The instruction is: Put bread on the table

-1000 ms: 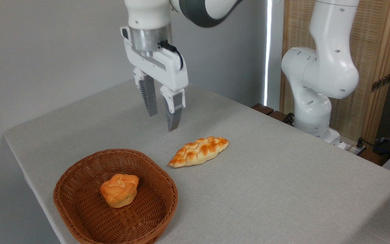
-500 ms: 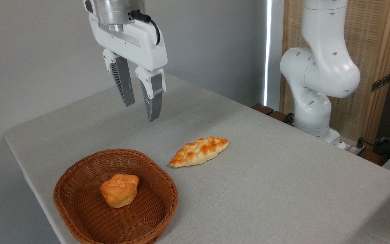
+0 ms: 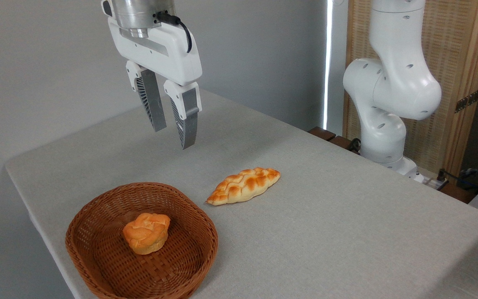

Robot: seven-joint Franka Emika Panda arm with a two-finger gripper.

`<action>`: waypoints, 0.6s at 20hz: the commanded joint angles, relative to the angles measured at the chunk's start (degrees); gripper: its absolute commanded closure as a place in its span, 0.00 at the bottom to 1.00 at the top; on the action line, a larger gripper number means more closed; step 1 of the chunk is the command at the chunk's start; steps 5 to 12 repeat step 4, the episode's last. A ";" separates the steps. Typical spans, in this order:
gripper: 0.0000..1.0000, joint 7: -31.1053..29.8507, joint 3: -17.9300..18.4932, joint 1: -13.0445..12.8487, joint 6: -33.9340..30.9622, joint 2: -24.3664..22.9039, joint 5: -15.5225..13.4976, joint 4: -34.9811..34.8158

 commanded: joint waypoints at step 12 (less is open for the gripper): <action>0.00 -0.44 -0.58 0.26 -2.18 0.55 2.71 1.67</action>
